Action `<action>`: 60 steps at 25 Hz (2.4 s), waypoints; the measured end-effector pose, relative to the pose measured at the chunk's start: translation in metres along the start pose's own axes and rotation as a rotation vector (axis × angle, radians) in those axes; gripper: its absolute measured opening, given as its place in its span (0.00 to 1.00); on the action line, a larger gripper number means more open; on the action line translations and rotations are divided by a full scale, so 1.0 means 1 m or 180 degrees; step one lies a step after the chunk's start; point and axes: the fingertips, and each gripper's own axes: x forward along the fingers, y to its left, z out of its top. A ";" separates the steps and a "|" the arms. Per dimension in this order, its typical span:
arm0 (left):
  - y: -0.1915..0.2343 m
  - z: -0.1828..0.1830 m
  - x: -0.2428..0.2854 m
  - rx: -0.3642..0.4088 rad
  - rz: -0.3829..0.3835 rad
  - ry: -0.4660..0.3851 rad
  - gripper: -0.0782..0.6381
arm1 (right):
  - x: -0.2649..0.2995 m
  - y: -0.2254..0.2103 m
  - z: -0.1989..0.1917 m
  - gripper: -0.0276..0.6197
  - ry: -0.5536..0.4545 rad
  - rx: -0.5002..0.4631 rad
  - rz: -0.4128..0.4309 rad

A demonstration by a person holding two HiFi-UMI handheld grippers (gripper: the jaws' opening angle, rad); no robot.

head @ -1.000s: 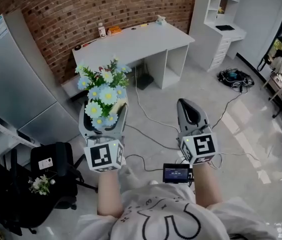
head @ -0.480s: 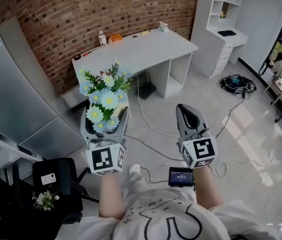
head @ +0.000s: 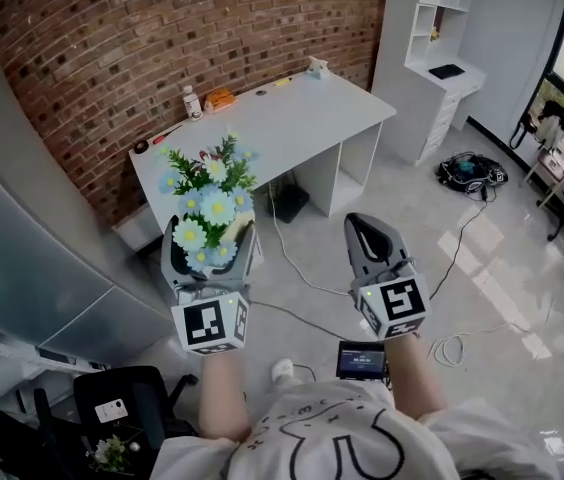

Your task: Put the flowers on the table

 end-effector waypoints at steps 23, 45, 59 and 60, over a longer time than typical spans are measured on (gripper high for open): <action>0.113 -0.058 0.100 -0.0137 -0.0192 0.0015 0.81 | 0.156 0.024 -0.014 0.07 0.0173 0.0017 -0.0144; 0.108 -0.113 0.252 -0.0156 -0.0057 -0.0006 0.81 | 0.294 -0.074 -0.055 0.07 0.0059 0.0028 0.0060; 0.097 -0.151 0.390 -0.0101 0.0209 0.0101 0.81 | 0.419 -0.177 -0.088 0.07 0.0083 0.0141 0.0406; 0.097 -0.154 0.398 -0.0105 0.0243 0.0106 0.81 | 0.428 -0.182 -0.090 0.07 0.0083 0.0135 0.0447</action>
